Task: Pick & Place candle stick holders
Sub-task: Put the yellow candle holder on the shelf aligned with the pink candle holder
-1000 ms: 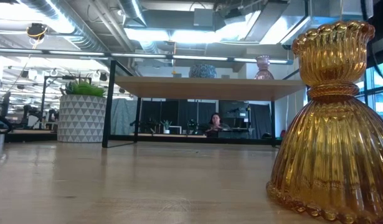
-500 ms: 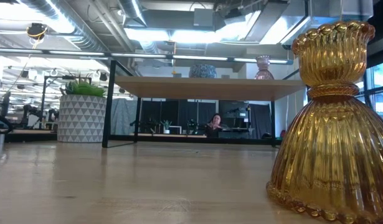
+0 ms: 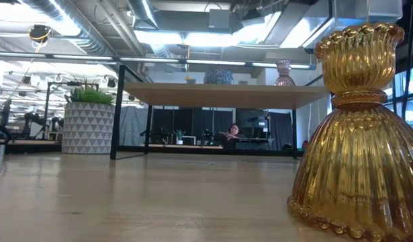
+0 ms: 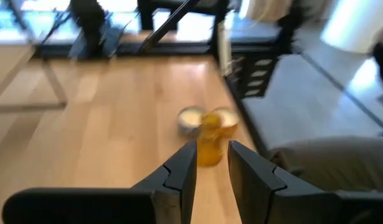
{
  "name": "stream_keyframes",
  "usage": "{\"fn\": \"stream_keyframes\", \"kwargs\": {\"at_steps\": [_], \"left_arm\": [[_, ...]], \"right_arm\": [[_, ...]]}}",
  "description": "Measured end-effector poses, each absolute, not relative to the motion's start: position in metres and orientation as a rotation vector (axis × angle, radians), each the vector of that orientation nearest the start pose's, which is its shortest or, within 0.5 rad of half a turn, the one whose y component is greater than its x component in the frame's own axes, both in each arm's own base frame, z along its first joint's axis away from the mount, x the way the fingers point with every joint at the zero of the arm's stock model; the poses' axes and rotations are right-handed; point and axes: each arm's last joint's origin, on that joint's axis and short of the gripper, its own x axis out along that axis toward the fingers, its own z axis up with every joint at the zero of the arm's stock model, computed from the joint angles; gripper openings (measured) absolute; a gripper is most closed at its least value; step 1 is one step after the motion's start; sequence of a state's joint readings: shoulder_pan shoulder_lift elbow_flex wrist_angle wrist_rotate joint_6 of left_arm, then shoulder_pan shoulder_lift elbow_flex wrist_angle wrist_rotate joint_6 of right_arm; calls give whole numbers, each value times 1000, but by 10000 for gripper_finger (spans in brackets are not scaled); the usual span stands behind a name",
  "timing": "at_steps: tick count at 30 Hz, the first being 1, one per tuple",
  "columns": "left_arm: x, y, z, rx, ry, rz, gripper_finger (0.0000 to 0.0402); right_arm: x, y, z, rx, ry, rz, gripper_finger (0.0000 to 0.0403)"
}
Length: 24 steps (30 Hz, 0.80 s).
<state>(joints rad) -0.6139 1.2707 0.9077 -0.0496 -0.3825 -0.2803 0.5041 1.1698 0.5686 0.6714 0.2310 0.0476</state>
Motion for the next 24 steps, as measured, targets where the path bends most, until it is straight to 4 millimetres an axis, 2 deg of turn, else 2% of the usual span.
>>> {"fn": "stream_keyframes", "kwargs": {"at_steps": [3, 8, 15, 19, 24], "left_arm": [[242, -149, 278, -90, 429, -150, 86], [259, -157, 259, -85, 468, -220, 86], [292, -152, 244, -123, 412, -296, 86], [306, -147, 243, -98, 408, -282, 86], [315, -156, 244, -20, 413, -305, 86]], "right_arm": [[221, 115, 257, 97, 10, 254, 190], [221, 115, 258, 148, 18, 219, 190], [226, 119, 279, 192, 15, 222, 191], [228, 123, 282, 261, 216, 205, 191], [228, 122, 277, 361, 400, 86, 191]]}}
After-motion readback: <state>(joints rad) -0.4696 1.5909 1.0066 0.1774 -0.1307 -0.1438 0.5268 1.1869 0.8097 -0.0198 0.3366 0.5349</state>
